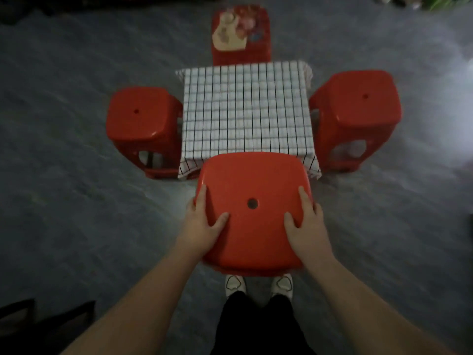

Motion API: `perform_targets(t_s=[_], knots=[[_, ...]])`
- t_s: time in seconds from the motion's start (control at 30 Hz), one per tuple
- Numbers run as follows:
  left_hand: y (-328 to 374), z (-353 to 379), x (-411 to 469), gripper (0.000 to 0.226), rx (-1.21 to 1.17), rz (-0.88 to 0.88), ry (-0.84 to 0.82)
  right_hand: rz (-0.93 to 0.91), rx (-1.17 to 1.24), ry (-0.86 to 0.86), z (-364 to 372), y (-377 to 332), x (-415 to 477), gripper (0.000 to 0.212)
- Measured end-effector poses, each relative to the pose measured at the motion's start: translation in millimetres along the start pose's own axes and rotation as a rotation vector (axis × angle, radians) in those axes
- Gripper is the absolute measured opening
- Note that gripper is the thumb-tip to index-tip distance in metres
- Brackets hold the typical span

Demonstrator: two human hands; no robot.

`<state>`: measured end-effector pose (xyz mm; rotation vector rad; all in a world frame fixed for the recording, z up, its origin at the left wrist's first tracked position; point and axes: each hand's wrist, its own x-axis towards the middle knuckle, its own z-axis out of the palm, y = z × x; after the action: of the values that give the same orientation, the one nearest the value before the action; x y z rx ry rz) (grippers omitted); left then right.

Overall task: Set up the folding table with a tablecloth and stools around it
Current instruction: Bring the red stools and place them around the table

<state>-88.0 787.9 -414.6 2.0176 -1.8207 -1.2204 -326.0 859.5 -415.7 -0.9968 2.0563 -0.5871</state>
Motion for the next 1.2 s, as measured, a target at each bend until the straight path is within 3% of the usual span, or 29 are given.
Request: perform_targets(t_s=[0.17, 0.4, 0.93, 1.07, 1.2], knots=[[-77.1, 67.3, 52.9, 0.098, 0.009, -0.010, -0.087, 0.046, 0.027, -0.011, 74.3, 73.0, 45.4, 0.068], [-146.8, 134.9, 96.3, 0.100, -0.007, -0.035, -0.078, 0.056, 0.007, -0.029, 140.1, 140.8, 89.3, 0.068], [-184.8, 174.3, 111.0, 0.106, -0.049, -0.087, -0.089, -0.002, -0.059, -0.194, 162.4, 180.7, 110.6, 0.074], [-179.0, 171.9, 108.3, 0.113, -0.100, -0.163, -0.021, 0.042, -0.015, -0.137, 156.6, 180.2, 110.0, 0.085], [-178.8, 166.9, 100.1, 0.110, -0.211, -0.296, -0.061, 0.127, 0.014, -0.148, 158.6, 185.3, 100.9, 0.095]])
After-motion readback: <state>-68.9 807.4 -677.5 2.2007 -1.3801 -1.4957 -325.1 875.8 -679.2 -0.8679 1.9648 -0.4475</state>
